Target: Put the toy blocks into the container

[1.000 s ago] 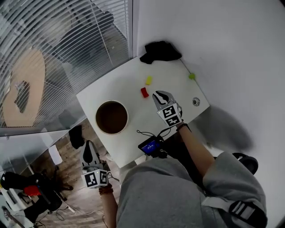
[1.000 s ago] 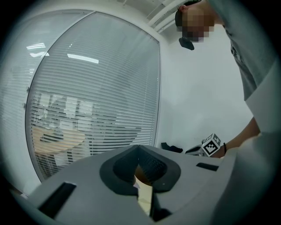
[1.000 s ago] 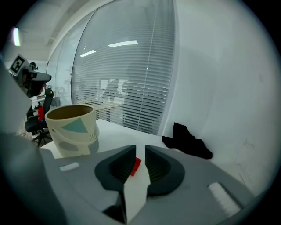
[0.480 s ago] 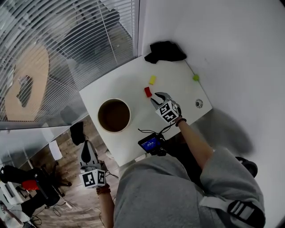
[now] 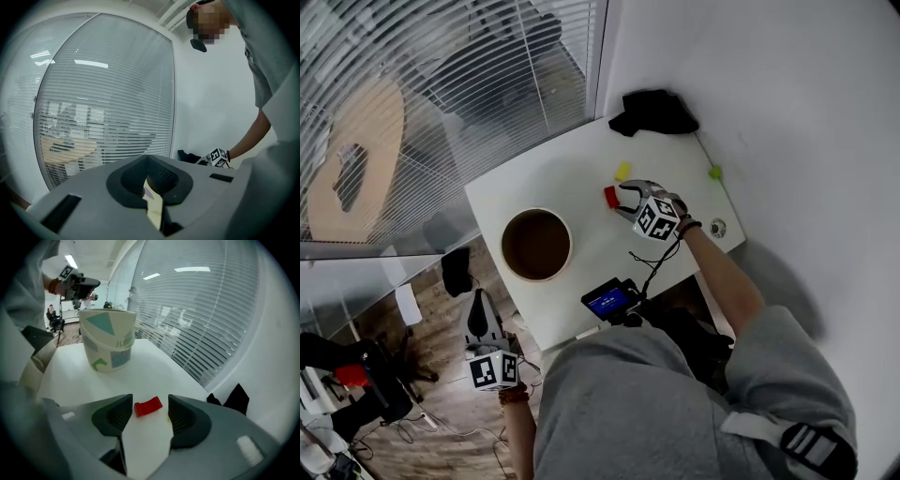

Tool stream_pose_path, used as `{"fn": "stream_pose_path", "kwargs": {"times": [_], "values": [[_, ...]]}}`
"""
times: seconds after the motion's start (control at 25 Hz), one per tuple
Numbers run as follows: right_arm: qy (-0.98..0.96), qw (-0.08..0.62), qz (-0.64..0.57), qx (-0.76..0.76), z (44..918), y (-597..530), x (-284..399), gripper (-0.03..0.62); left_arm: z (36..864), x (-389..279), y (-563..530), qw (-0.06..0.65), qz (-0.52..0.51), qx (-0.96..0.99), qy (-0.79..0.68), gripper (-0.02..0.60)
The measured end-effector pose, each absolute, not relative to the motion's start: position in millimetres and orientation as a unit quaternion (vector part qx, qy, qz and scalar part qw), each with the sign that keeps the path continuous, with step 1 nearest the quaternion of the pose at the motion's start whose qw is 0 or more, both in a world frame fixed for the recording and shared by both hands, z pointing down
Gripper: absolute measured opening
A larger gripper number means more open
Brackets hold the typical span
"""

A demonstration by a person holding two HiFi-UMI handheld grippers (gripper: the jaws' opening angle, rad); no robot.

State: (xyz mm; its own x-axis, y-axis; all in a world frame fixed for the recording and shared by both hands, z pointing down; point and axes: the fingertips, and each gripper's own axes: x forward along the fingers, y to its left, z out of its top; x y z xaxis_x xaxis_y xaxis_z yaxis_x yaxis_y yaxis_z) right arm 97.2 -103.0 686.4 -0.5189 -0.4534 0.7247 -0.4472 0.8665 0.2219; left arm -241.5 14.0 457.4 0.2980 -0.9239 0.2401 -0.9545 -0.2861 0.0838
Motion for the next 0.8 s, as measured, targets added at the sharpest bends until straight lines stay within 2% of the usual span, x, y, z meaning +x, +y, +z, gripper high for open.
{"fn": "stream_pose_path", "kwargs": {"times": [0.36,0.56,0.8], "values": [[-0.852,0.504,-0.069,0.123,726.7,-99.3,91.5,0.331,458.9,-241.5,9.7,0.107,0.075,0.793,-0.595,0.008],[-0.836,0.537,-0.059,0.093,740.8,-104.2,98.8,0.350,462.8,-248.9,11.7,0.111,0.077,0.789,-0.599,0.008],[-0.836,0.541,-0.042,0.081,747.3,-103.0,92.9,0.354,464.5,-248.1,13.1,0.113,0.083,0.790,-0.597,0.008]]}}
